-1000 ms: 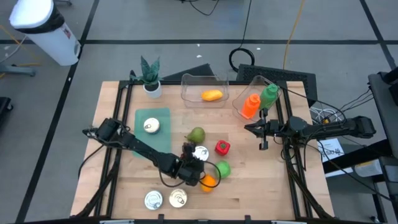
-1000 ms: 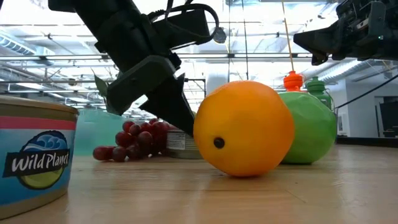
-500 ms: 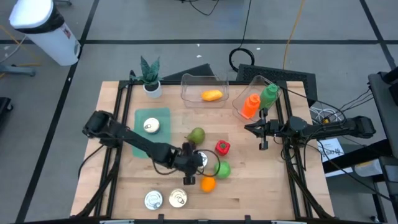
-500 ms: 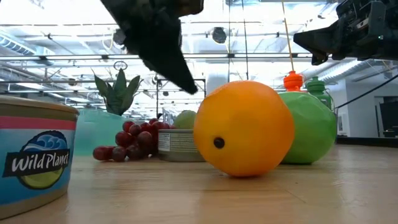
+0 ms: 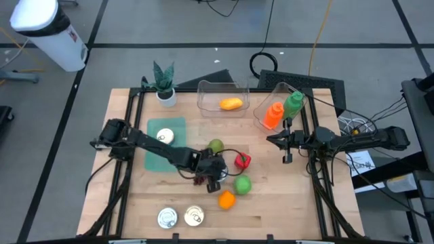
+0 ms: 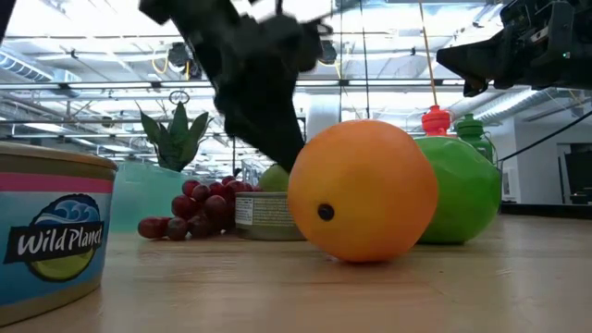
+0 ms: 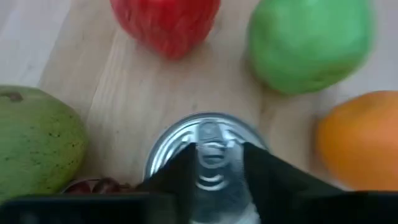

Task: Pick & Place Food Item
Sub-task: Put the green tuna can into the green bin

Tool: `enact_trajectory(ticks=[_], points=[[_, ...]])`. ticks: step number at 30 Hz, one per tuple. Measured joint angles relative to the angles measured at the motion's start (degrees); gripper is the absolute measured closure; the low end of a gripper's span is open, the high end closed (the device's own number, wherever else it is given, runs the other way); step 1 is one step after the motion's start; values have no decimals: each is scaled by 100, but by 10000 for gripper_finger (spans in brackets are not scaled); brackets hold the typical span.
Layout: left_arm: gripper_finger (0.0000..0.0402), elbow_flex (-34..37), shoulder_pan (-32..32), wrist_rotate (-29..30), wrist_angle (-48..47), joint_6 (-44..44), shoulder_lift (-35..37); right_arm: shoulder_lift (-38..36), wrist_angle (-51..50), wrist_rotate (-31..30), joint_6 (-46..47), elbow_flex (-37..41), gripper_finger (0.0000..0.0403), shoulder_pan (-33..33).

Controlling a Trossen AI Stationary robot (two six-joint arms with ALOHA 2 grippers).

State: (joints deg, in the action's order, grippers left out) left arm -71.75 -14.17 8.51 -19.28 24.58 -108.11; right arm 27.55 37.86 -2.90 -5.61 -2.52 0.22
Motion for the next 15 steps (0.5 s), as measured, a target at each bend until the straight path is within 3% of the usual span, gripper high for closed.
enact_trajectory(ticks=[4,10,12,15], points=[[156,0,69,38,40,-44,-239,0,0,0,0,2,390,-1],[29,-11,59,-465,107,-645,-267,0,3,0,0,1,390,-2],[9,-11,59,-586,139,-649,-267,0,0,0,0,2,389,0],[18,-13,61,-715,163,-691,-265,0,2,0,0,0,390,0]])
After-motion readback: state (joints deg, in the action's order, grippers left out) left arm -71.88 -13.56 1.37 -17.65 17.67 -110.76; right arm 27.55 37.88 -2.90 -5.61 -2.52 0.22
